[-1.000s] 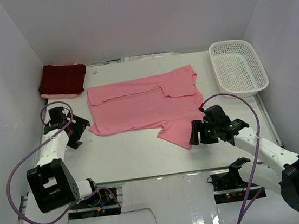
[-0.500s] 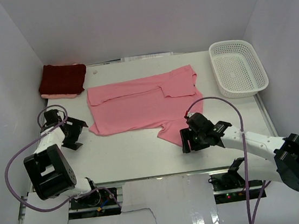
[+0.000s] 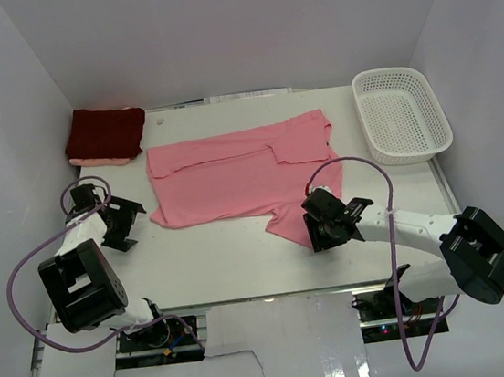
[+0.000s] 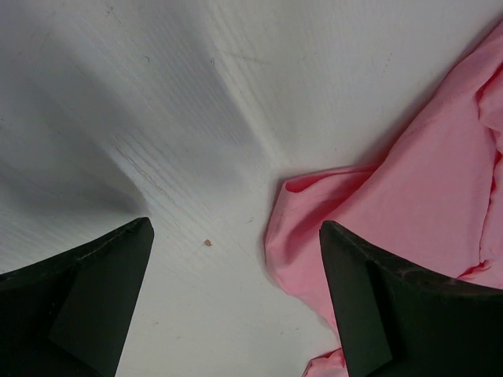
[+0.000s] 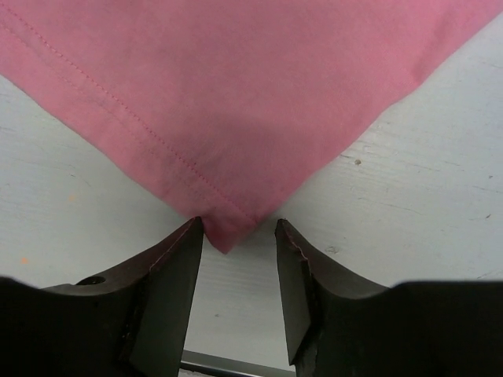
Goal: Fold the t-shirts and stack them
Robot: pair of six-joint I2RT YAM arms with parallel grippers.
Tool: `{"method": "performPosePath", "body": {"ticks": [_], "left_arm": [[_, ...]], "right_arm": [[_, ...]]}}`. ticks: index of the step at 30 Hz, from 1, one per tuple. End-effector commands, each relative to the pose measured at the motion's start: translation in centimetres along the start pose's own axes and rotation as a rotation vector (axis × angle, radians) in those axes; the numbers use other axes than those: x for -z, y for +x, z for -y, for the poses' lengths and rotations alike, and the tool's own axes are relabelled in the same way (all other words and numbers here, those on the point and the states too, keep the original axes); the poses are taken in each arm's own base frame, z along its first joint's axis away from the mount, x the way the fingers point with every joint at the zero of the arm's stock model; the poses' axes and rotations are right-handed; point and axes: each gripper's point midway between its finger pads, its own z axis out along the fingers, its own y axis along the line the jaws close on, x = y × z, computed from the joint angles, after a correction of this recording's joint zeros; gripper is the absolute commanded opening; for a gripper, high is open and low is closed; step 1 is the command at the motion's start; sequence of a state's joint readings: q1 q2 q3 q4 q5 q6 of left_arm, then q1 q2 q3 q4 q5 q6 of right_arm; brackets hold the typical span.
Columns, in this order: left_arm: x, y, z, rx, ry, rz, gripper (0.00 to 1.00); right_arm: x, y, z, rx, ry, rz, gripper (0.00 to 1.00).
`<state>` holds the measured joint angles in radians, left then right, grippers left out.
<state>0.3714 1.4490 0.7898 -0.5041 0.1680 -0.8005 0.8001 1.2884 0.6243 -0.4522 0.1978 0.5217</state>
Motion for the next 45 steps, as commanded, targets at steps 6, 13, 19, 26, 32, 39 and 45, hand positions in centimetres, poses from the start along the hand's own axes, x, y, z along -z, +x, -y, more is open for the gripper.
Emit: {"method": "performPosePath", "body": {"ticks": [6,13,19,26,32,39,45], "left_arm": [[1.4,-1.9,2.0,-0.017,0.059,0.066,0.98],[1.4,-1.4,1.8,-0.024,0.076,0.062,0.98],[0.5,0.6,0.1,0.011,0.056,0.011,0.97],[-0.9,1.1,-1.0,0.05,0.034,0.014,0.83],[-2.1,1.0,-0.8,0.075,0.029,-0.007,0.76],[-3.3,0.8,-0.1,0.075,0.037,-0.018,0.65],[-4.6,1.6,0.6,0.056,0.008,-0.034,0.6]], "right_arm": [[-0.4,-1.1,-0.6,-0.004,-0.001,0.019,0.4],[-0.3,-1.1,-1.1,0.008,-0.009,0.003,0.16],[0.1,-1.3,-1.2,0.009,-0.018,0.005,0.14],[0.2,-1.5,-1.3,0.014,-0.021,0.01,0.14],[0.3,-1.5,-1.3,0.02,-0.024,0.012,0.14],[0.4,-1.5,-1.3,0.018,-0.026,0.015,0.15],[0.4,-1.4,-1.3,0.015,-0.03,0.016,0.17]]}}
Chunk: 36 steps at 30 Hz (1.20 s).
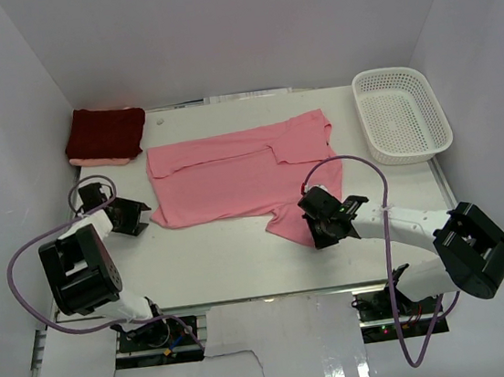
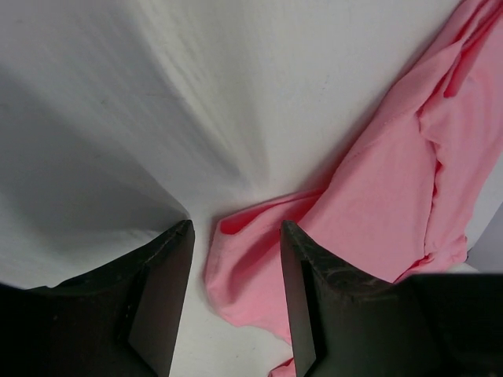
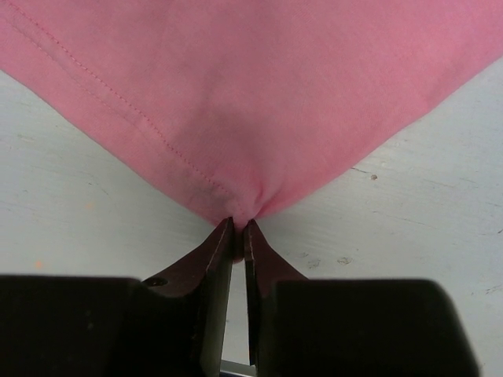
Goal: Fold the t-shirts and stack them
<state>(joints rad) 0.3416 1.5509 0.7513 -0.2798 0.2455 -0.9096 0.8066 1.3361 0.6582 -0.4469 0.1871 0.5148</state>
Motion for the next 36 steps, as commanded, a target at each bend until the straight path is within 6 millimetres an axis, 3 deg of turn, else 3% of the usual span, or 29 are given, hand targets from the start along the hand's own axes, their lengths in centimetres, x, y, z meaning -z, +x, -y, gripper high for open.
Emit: {"method": "performPosePath", "body": {"ticks": [1,7,15,17,19,27,30,32,35,36], "left_arm": [[-1.8,1.4,-2.5,-0.012,-0.123,-0.021,0.59],[-2.6,2.4,-2.4,-0.016,-0.152,-0.031,0.59],[-1.7,2.0,-2.4,-0.025,-0.161,0.006,0.58],[-1.5,2.1,-2.6,-0.024,-0.161,0.01,0.56],[-1.4,2.3,-2.4,-0.026,-0.154,0.004,0.48],[-0.8,3.3,-3.2,-0.015,-0.147,-0.014,0.46],[-0.9,3.5,-3.4,-0.022,-0.147,-0.019,0.38],[-1.0,3.6,-3.3,-0.025,-0.14,-0.031,0.23],[-0.8,3.8,-3.2,-0.025,-0.131,-0.036,0.14],[-0.8,3.9,-3.2,-0.027,-0.129,-0.037,0.05]], "right_arm": [[0.8,-0.9,-0.6,0.001,-0.022,0.029,0.17],[1.1,-1.0,-0.4,0.001,-0.013,0.035,0.17],[0.9,-1.2,-0.6,0.006,-0.014,0.027,0.18],[0.9,-1.2,-0.6,0.008,-0.011,0.028,0.18],[0.8,-1.3,-0.6,0.008,-0.012,0.027,0.18],[0.6,-1.2,-0.7,0.012,-0.009,0.021,0.18],[0.6,-1.1,-0.7,0.012,-0.011,0.018,0.18],[0.6,-1.1,-0.6,0.011,-0.01,0.017,0.18],[0.9,-1.2,-0.6,0.013,-0.011,0.018,0.15],[1.1,-1.3,-0.7,0.01,-0.012,0.018,0.12]]}}
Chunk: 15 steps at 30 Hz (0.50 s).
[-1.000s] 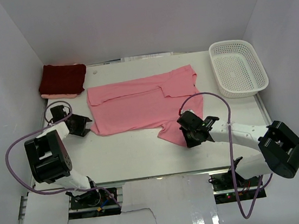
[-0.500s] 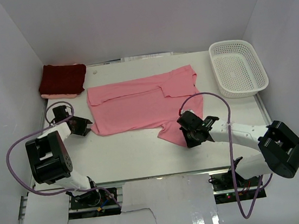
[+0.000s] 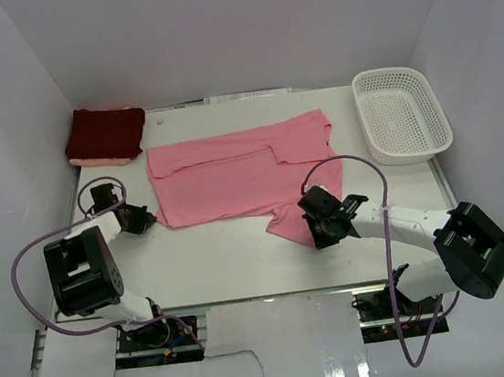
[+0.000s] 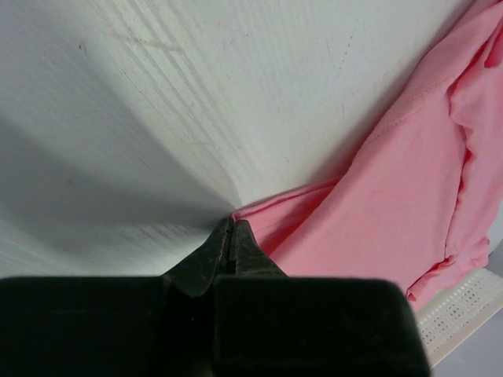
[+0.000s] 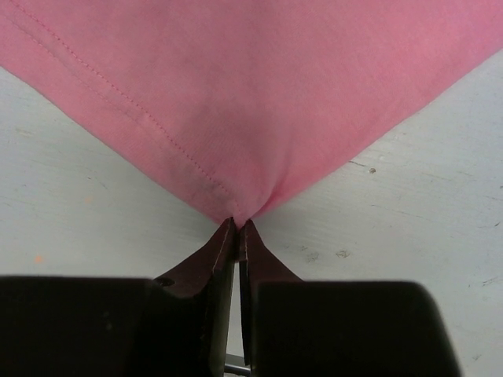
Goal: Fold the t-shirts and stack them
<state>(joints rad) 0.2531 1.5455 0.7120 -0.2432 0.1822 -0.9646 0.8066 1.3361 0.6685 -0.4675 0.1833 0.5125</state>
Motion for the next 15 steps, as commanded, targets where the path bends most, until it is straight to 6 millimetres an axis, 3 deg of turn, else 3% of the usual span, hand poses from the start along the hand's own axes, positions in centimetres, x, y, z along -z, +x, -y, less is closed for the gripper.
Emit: {"method": "performPosePath", "body": {"ticks": [1,9,15], "left_arm": [[0.0,1.8,-3.3,-0.012,-0.107,-0.044,0.04],[2.8,1.0,-1.5,-0.049,-0.057,-0.008,0.0],[5.2,0.8,-1.4,-0.067,-0.052,0.036,0.0]], "right_arm": [[1.1,-1.4,-0.8,0.01,-0.018,0.026,0.08],[3.9,-1.6,-0.7,0.021,-0.02,0.005,0.08],[5.3,-1.2,0.1,0.054,0.019,-0.034,0.08]]}}
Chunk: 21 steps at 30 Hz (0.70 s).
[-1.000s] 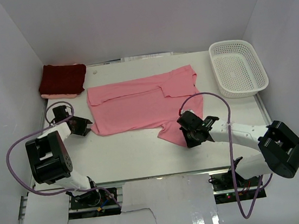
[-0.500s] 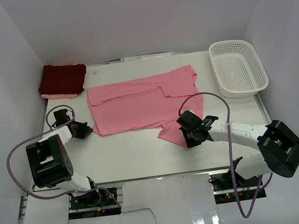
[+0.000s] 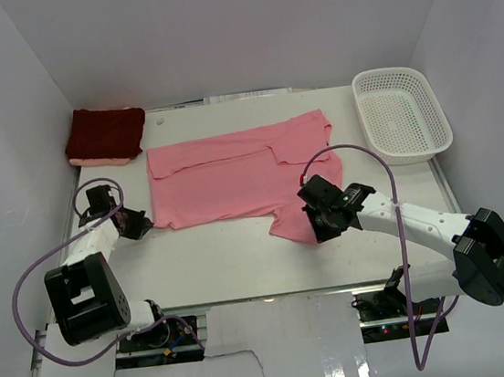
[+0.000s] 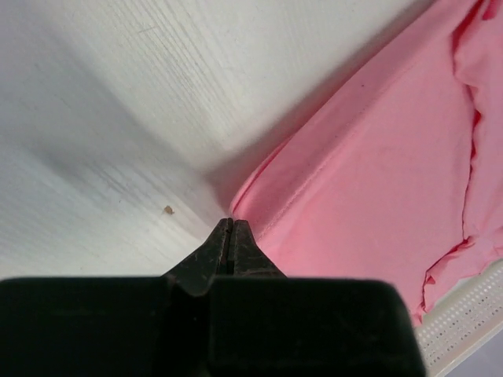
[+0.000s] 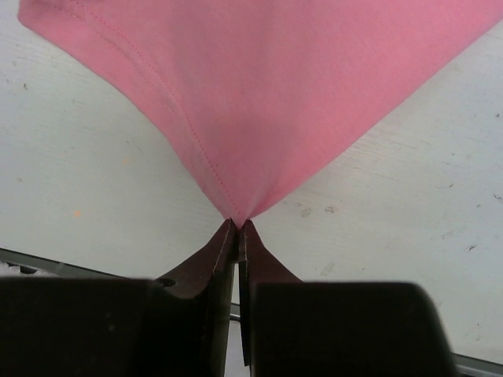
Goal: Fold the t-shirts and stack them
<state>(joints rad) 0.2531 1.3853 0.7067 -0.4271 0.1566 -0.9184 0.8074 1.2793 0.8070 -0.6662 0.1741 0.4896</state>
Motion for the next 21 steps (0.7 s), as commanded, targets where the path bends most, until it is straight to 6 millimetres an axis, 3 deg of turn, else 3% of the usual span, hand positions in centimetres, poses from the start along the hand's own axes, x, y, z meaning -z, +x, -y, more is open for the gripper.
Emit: {"method": "performPosePath", "body": {"ticks": [1,10,16,21], "left_arm": [[2.1,-0.2,-0.3,-0.03,-0.007,0.045,0.0],[3.7,-1.8,-0.1,-0.072,-0.037,0.114,0.02],[3.7,-2.0,-0.4,-0.083,-0.051,0.131,0.02],[3.4,-1.9,-0.6,-0.083,-0.057,0.119,0.02]], "right_arm": [[1.4,0.4,0.6,0.032,0.027,-0.031,0.08],[1.2,1.1,0.8,0.051,0.03,-0.072,0.08],[3.2,-0.6,1.0,0.029,0.019,-0.008,0.08],[5.2,-3.0,2.6,-0.007,0.033,0.066,0.08]]}}
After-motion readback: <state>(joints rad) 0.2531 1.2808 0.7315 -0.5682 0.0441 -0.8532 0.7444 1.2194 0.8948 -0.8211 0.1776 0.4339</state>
